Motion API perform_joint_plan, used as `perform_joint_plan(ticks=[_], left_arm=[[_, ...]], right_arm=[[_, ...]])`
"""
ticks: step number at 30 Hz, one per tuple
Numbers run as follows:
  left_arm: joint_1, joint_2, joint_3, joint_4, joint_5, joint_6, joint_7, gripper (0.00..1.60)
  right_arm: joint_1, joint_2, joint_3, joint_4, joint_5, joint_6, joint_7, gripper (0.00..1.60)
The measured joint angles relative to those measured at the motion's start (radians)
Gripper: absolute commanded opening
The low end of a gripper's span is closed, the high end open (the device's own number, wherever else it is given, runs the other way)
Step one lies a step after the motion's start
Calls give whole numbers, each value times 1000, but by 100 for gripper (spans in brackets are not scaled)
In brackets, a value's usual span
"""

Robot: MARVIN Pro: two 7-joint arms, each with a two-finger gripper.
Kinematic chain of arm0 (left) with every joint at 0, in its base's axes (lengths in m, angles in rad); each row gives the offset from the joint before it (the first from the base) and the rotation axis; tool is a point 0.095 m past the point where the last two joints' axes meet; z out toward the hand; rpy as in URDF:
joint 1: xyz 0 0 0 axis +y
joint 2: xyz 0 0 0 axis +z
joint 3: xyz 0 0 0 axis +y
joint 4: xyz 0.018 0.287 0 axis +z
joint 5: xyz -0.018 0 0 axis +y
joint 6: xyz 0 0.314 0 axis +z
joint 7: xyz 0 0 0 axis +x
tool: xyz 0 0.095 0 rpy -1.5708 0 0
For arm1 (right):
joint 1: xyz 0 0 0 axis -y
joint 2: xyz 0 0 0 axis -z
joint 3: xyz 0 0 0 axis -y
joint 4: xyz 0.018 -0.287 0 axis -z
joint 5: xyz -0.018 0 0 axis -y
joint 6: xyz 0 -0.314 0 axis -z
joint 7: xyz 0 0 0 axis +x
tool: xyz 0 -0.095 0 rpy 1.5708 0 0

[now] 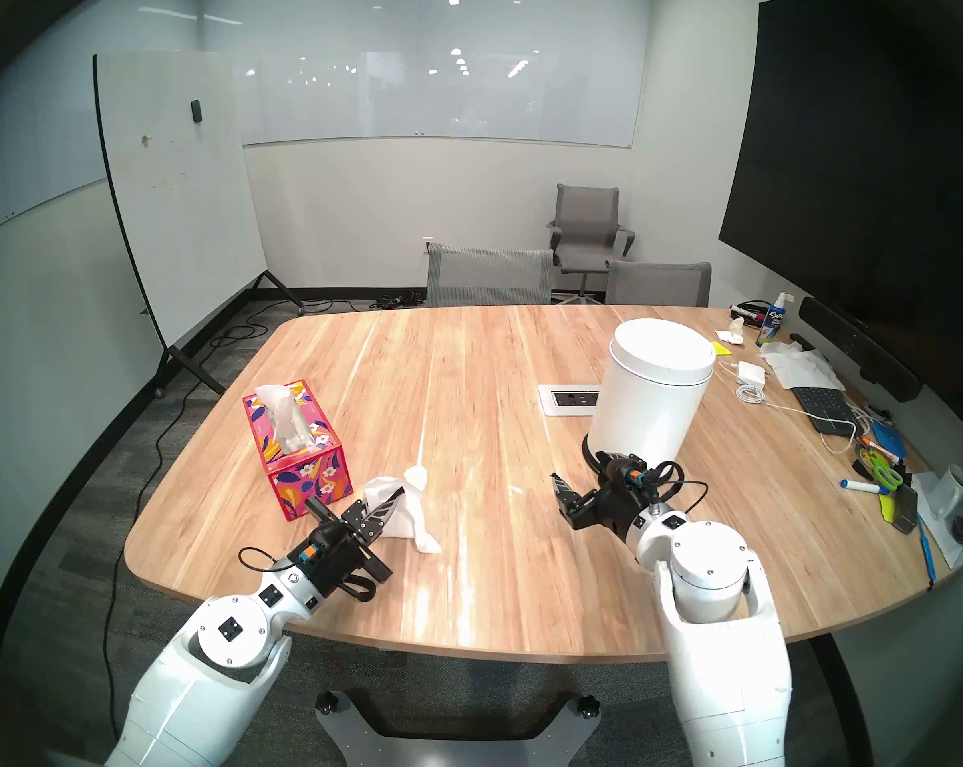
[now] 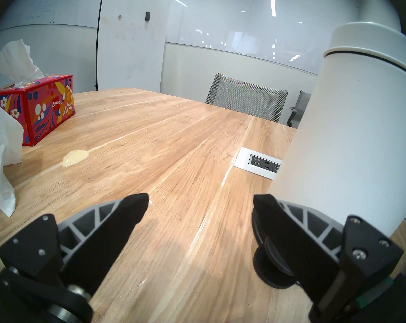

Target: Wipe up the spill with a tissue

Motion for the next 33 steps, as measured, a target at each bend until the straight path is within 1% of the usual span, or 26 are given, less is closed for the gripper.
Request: perform_joint_plan(ticks=[11, 13, 24, 33], left_arm=[[-86, -42, 27, 21, -12, 152, 24, 0], [-97, -49, 31, 25, -13, 169, 29, 0], [-111, -60, 42, 33, -13, 222, 57, 0], [-114, -62, 30, 55, -21, 257, 70, 0]], right_arm=[[0, 0, 0, 0, 0, 0, 0, 160], [0, 0, 0, 0, 0, 0, 0, 160], [0, 0, 0, 0, 0, 0, 0, 160], [0, 0, 0, 0, 0, 0, 0, 160]])
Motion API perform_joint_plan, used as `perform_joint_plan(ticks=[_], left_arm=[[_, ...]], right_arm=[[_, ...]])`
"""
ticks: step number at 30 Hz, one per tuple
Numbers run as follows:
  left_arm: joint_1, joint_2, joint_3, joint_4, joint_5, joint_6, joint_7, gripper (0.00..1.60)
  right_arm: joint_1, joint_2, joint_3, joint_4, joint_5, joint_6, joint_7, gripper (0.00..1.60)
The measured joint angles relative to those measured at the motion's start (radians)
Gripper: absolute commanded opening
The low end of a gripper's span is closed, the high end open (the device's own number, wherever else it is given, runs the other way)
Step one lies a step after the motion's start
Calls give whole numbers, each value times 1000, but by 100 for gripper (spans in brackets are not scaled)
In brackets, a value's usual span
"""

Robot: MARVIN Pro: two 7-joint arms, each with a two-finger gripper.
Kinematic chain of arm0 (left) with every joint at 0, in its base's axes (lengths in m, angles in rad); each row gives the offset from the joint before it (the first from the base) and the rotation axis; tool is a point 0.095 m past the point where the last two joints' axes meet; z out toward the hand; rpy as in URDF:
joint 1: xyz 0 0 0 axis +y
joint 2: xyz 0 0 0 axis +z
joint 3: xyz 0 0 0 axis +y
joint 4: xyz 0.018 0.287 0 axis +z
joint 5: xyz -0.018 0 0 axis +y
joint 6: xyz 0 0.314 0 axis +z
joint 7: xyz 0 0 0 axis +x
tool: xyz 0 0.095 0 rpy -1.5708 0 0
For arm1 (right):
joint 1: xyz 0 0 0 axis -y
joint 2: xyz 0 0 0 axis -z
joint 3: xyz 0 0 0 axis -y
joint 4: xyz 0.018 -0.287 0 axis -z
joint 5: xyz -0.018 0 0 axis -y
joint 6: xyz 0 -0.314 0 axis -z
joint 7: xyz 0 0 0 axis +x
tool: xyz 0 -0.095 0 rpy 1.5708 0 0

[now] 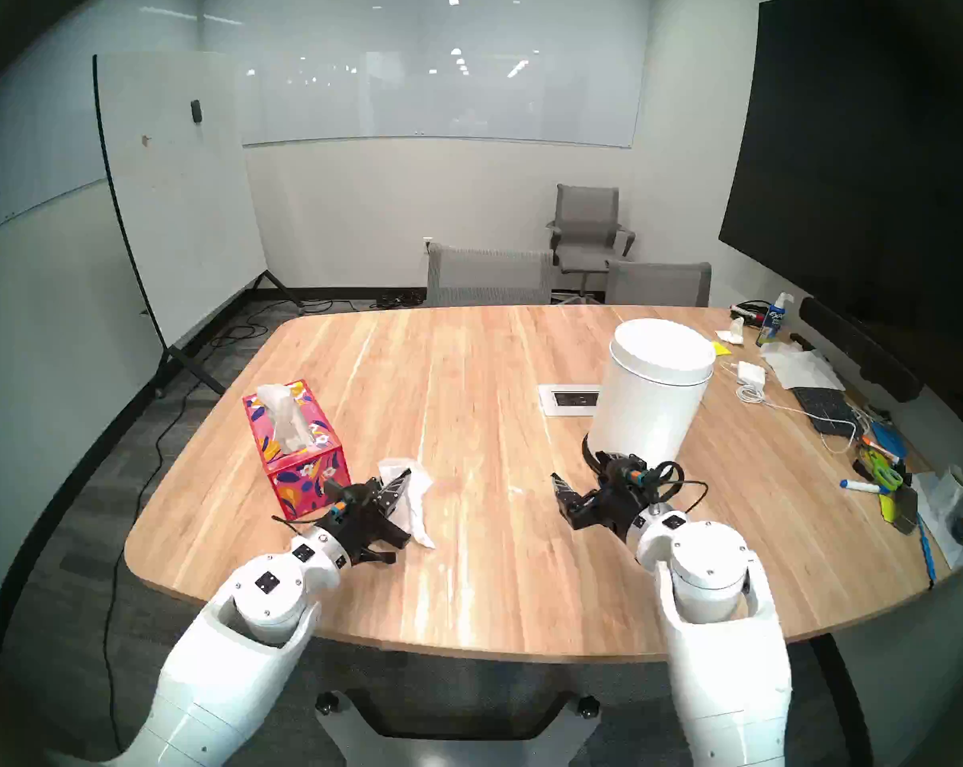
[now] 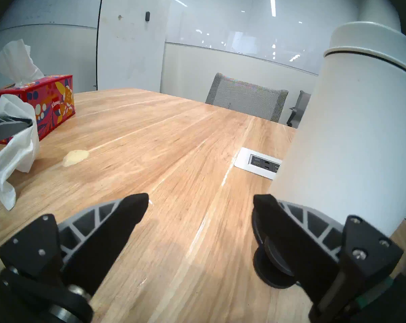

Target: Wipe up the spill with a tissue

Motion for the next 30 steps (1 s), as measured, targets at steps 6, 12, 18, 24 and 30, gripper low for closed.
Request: perform_joint_plan(ticks=[6, 12, 18, 24, 30], left_arm=[[-5, 1, 7, 17, 9, 3, 5, 0], [-21, -3, 29, 85, 37, -6, 15, 0], [-50, -17, 45, 126, 55, -5, 33, 0], [-100, -42, 58, 170, 69, 24, 53, 0], [-151, -70, 67, 216, 78, 67, 74, 0]], right_arm=[[0, 0, 0, 0, 0, 0, 0, 160], [0, 0, 0, 0, 0, 0, 0, 160], [0, 0, 0, 0, 0, 0, 0, 160], [0, 0, 0, 0, 0, 0, 0, 160], [0, 0, 0, 0, 0, 0, 0, 160]])
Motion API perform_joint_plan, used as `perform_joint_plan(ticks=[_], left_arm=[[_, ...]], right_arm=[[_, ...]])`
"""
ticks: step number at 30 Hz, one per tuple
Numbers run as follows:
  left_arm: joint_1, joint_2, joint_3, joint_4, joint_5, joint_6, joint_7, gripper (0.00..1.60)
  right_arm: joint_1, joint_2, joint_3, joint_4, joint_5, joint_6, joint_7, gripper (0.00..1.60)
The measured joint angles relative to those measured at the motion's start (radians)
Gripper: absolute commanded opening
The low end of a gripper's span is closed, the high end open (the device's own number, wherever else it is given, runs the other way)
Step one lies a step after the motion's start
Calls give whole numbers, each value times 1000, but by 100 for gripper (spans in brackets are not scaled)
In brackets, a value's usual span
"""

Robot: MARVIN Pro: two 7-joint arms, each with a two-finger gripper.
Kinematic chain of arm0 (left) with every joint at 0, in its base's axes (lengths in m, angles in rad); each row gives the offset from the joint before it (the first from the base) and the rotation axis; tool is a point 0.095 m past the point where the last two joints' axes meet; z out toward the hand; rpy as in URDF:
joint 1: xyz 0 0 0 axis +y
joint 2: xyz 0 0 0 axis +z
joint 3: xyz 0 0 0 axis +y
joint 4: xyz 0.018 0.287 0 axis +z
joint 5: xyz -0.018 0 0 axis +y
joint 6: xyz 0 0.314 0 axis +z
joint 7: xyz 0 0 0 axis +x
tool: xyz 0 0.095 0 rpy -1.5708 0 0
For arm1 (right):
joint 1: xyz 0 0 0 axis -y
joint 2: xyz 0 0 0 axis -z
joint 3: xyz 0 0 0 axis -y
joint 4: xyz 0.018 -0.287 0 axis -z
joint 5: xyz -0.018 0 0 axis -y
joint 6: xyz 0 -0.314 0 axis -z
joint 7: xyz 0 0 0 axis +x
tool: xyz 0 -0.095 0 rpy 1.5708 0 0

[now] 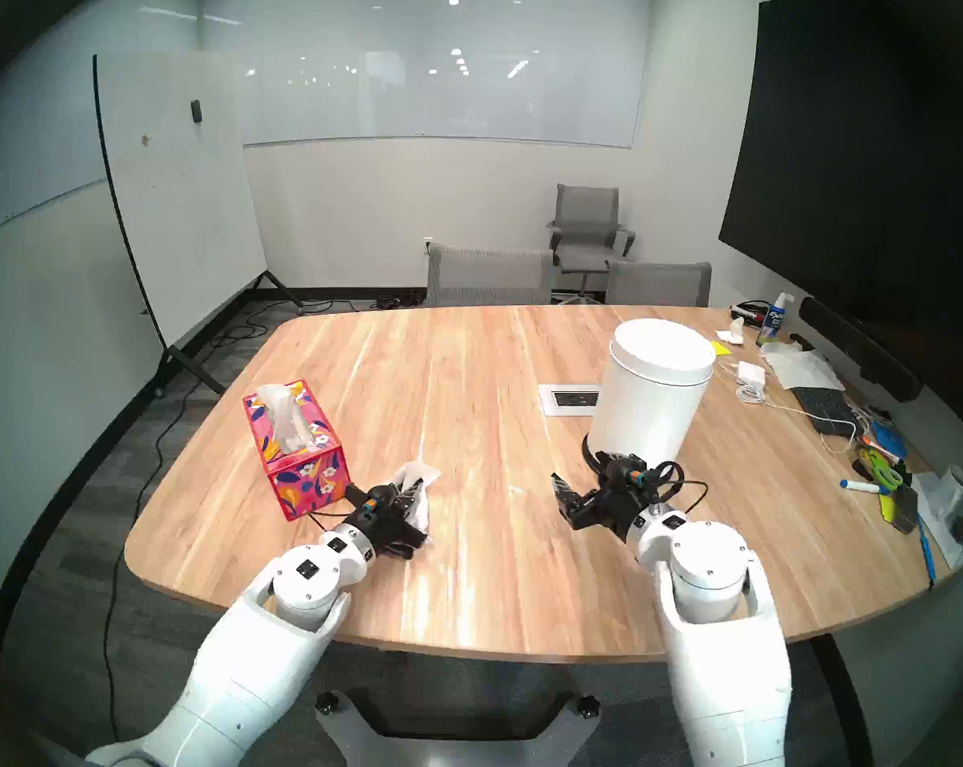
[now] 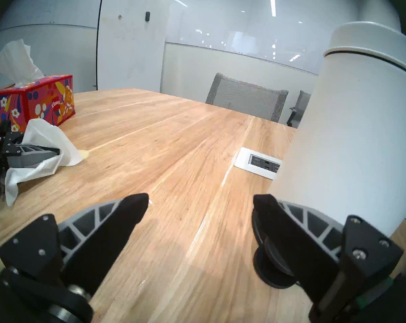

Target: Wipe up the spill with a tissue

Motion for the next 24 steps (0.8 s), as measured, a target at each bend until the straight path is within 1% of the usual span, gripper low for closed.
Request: perform_joint_plan(ticks=[6, 12, 19, 21, 24], left_arm=[[-29, -17, 2, 26, -2, 35, 13, 0], [-28, -20, 2, 12, -15, 68, 17, 0], [17, 0, -6, -44, -26, 91, 11, 0], [47, 18, -17, -82, -30, 101, 2, 0], [76, 36, -26, -115, -31, 111, -6, 0]], right_arm=[[0, 0, 0, 0, 0, 0, 0, 160], [0, 0, 0, 0, 0, 0, 0, 160], [0, 0, 0, 0, 0, 0, 0, 160], [0, 0, 0, 0, 0, 0, 0, 160], [0, 0, 0, 0, 0, 0, 0, 160]])
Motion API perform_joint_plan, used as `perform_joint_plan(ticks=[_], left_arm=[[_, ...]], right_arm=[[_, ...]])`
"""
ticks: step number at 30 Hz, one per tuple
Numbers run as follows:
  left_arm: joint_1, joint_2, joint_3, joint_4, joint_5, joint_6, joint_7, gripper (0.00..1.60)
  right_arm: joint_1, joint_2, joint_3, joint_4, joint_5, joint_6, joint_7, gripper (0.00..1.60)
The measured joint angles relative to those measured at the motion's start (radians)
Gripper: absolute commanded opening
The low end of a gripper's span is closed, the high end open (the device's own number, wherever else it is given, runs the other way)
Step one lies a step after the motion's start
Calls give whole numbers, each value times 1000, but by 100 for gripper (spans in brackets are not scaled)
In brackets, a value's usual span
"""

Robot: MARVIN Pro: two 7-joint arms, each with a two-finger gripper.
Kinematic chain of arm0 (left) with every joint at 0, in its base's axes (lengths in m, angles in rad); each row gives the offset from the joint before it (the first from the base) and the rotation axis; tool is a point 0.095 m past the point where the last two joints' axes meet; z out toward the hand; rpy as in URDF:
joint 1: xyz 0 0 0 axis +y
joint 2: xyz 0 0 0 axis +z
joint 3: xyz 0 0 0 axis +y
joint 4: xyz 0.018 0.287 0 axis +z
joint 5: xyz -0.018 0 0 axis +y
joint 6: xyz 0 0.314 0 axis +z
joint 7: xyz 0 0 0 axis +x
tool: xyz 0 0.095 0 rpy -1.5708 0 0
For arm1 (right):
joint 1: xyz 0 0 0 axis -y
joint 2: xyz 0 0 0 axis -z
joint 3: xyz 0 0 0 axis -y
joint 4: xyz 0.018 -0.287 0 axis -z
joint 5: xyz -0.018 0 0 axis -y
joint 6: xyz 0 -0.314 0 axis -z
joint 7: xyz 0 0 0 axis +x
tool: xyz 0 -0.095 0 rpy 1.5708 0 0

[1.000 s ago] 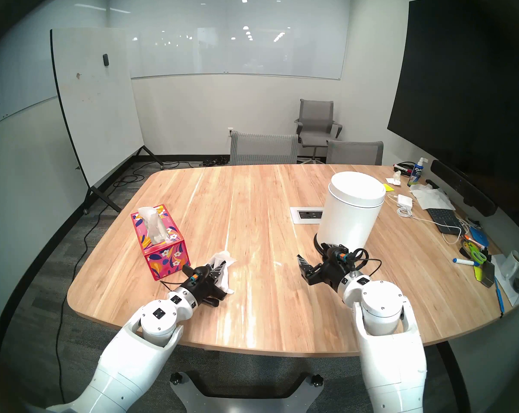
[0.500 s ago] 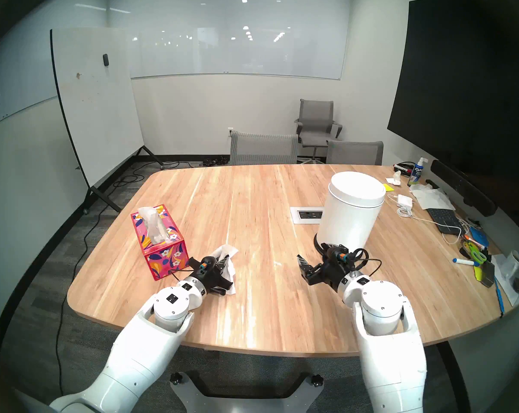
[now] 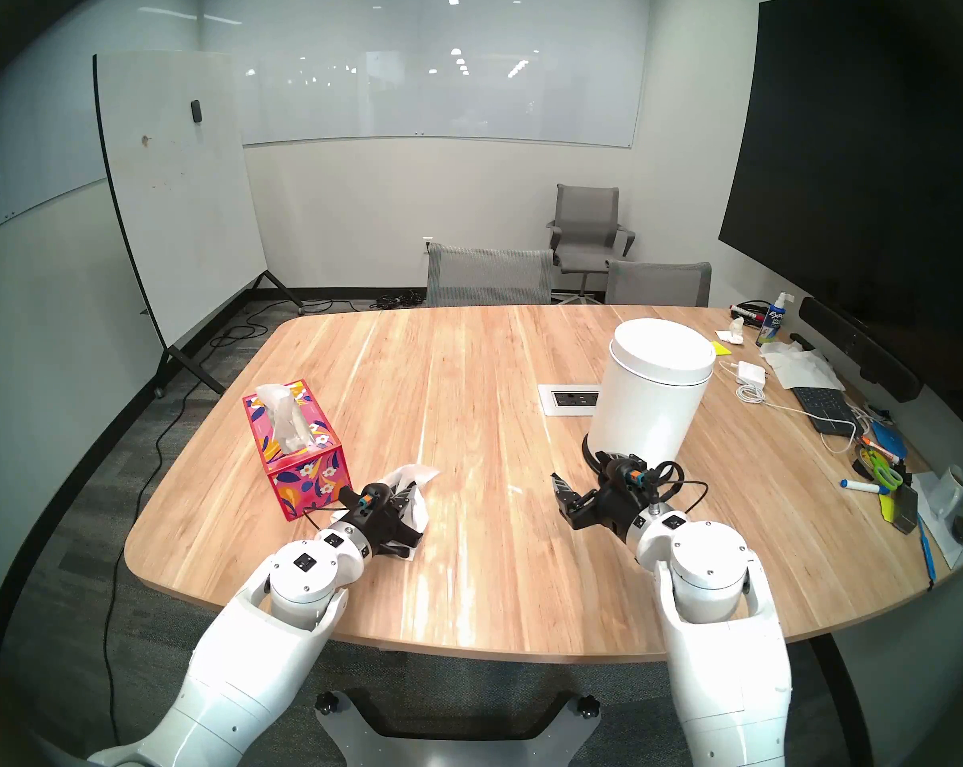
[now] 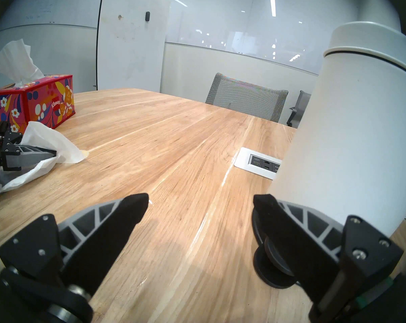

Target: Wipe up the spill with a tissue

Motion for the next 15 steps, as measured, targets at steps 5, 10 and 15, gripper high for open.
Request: perform_joint_plan(ticks=[5, 10, 15], left_arm=[[35, 27, -12, -38, 2, 18, -11, 0], [37, 42, -8, -29, 28, 27, -16, 0], [10, 32, 11, 5, 50, 16, -1, 0]], right_arm=[[0, 0, 0, 0, 0, 0, 0, 160], [0, 0, 0, 0, 0, 0, 0, 160], [0, 0, 0, 0, 0, 0, 0, 160]])
